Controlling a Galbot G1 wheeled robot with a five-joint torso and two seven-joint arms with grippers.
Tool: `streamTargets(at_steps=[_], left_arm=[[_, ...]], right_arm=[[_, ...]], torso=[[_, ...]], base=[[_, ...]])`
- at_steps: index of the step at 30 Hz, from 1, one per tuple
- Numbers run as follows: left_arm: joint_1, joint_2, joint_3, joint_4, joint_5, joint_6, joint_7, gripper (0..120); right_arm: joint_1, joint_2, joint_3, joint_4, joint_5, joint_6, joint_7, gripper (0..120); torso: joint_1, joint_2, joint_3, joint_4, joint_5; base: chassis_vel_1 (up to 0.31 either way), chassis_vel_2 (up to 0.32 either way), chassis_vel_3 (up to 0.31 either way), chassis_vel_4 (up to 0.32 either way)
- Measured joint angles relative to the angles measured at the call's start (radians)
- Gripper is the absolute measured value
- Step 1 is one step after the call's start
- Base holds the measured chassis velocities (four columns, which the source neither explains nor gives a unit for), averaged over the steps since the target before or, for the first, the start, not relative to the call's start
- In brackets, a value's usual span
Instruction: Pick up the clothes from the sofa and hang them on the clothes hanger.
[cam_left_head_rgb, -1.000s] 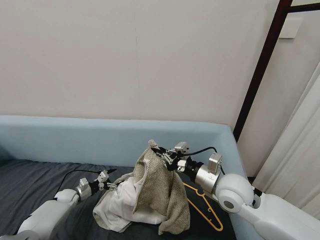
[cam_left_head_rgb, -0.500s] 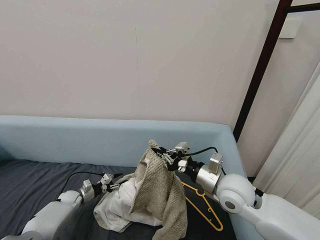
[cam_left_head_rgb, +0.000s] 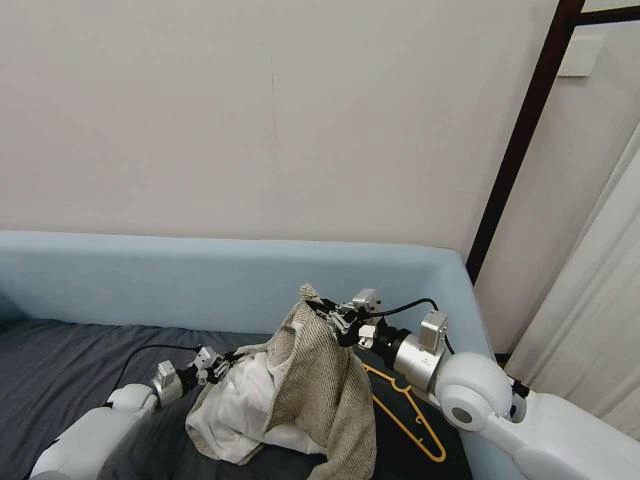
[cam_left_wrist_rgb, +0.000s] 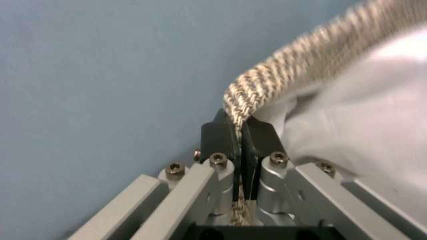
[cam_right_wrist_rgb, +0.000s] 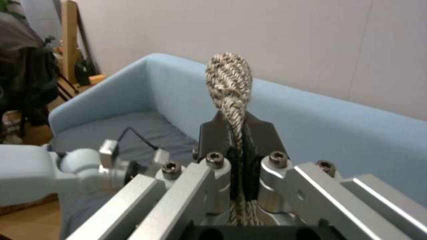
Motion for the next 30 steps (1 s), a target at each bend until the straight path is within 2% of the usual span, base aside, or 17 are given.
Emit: streamTargets(at_steps=[1,4,5,10,11,14,16,17,19,20,25,30], left_arm=[[0.000,0.000,0.000,0.000,0.000,0.000,0.000,0],[0.071,0.088,-0.060,-0.186,-0.068,0.036,-0.093,0],[0.071,0.088,-0.060,-0.186,-0.068,0.036,-0.093,0],[0.230,0.260,-0.197,-0.531,-0.135,0.103,-0.259,0],[0.230,0.260,-0.197,-0.531,-0.135,0.103,-0.259,0],[0.335,0.366,-0.294,-0.722,-0.167,0.132,-0.372,0],[0.395,0.423,-0.350,-0.840,-0.173,0.164,-0.483,0],[0.395,0.423,-0.350,-0.840,-0.173,0.164,-0.483,0],[0.411,0.452,-0.380,-0.912,-0.175,0.199,-0.570,0],[0.413,0.466,-0.393,-0.958,-0.181,0.232,-0.623,0],[0.419,0.501,-0.455,-1.073,-0.217,0.315,-0.768,0],[0.446,0.516,-0.556,-1.127,-0.232,0.368,-0.895,0]], right_arm=[[0.000,0.000,0.000,0.000,0.000,0.000,0.000,0],[0.001,0.016,0.010,-0.037,-0.009,0.003,0.002,0],[0.001,0.016,0.010,-0.037,-0.009,0.003,0.002,0],[0.012,0.032,0.029,-0.082,-0.024,0.009,0.009,0],[0.012,0.032,0.029,-0.082,-0.024,0.009,0.009,0],[0.031,0.046,0.034,-0.093,-0.022,0.007,0.025,0],[0.047,0.060,0.045,-0.096,-0.004,0.000,0.041,0],[0.047,0.060,0.045,-0.096,-0.004,0.000,0.041,0],[0.042,0.053,0.078,-0.084,0.016,-0.007,0.060,0],[0.030,0.036,0.101,-0.067,0.027,-0.010,0.069,0],[0.001,-0.017,0.187,0.002,0.096,-0.029,0.117,0],[0.017,-0.037,0.235,0.040,0.155,-0.035,0.144,0]], torso=[[0.000,0.000,0.000,0.0000,0.0000],[0.000,0.000,0.000,0.0004,0.0002],[0.000,0.000,0.000,0.0004,0.0002],[0.000,0.000,0.000,0.0003,0.0003],[0.000,0.000,0.000,0.0003,0.0003],[0.000,0.000,0.000,0.0007,0.0002],[0.000,0.000,0.000,0.0009,0.0004],[0.000,0.000,0.000,0.0009,0.0004],[0.000,0.000,0.000,0.0013,0.0002],[0.000,0.000,0.000,0.0002,0.0002],[0.000,0.000,0.000,-0.0005,0.0005],[0.000,0.000,0.000,0.0005,0.0003]], base=[[0.000,0.000,0.000,0.000],[0.000,0.000,0.000,0.000],[0.000,0.000,0.000,0.000],[0.000,0.000,0.000,0.000],[0.000,0.000,0.000,0.000],[0.000,0.000,0.000,0.000],[0.000,0.000,0.000,0.000],[0.000,0.000,0.000,0.000],[0.000,0.000,0.000,0.000],[0.000,0.000,0.000,0.000],[0.000,0.000,0.000,0.000],[0.000,0.000,0.000,0.000]])
